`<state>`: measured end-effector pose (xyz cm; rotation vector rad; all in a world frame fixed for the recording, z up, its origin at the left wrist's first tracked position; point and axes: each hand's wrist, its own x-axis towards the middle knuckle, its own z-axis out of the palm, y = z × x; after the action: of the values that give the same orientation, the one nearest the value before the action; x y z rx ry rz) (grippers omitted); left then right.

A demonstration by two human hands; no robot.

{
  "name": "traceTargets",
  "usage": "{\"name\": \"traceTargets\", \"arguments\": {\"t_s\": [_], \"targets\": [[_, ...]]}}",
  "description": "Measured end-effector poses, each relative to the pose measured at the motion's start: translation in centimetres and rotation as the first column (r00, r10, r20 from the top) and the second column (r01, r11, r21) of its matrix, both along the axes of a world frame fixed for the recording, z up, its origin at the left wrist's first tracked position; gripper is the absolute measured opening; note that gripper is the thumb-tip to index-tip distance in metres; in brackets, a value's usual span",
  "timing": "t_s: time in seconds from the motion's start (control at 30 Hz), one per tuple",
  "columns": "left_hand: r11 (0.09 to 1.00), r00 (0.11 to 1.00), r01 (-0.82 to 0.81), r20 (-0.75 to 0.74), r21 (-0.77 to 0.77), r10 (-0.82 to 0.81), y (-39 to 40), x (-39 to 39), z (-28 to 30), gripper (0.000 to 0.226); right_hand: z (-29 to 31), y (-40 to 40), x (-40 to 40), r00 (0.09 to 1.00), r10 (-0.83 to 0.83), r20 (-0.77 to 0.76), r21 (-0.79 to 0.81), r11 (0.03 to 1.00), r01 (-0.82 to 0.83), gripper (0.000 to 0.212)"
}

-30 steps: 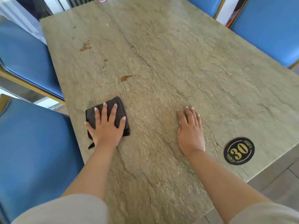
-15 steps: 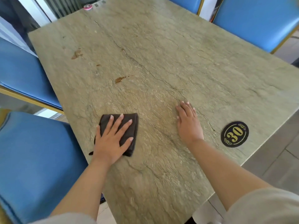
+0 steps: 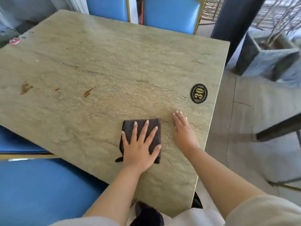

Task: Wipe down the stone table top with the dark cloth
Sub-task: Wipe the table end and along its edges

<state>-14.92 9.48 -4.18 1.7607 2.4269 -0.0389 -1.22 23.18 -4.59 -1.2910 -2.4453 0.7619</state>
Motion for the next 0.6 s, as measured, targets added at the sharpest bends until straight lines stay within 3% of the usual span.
{"name": "traceTargets", "arguments": {"t_s": [0.07, 0.17, 0.4, 0.5, 0.6], "targets": [[0.989, 0.989, 0.145, -0.003, -0.007, -0.145, -2.1, 0.9, -0.1, 0.064, -0.2, -2.3, 1.0, 0.998, -0.067, 0.013, 0.026, 0.997, 0.067, 0.055], [0.982, 0.982, 0.188, 0.015, -0.018, -0.188, -2.9, -1.0, 0.1, 0.062, -0.9, -5.6, 2.0, 0.992, -0.126, 0.030, 0.072, 0.990, 0.123, 0.059], [0.984, 0.984, -0.178, 0.004, -0.020, 0.178, 3.0, -5.1, -0.1, 0.063, -1.7, -11.0, 4.6, 0.987, -0.155, 0.047, 0.074, 0.986, 0.151, 0.066], [0.981, 0.982, -0.189, 0.004, -0.031, 0.189, 3.3, -3.9, -0.3, 0.064, -0.4, -10.6, 5.6, 0.977, -0.192, -0.089, -0.072, 0.980, 0.186, 0.060], [0.990, 0.990, -0.137, 0.011, -0.029, 0.137, 1.8, -0.5, -0.3, 0.064, 0.9, -9.7, 6.5, 0.970, -0.214, -0.115, -0.245, 0.952, 0.181, 0.071]]}}
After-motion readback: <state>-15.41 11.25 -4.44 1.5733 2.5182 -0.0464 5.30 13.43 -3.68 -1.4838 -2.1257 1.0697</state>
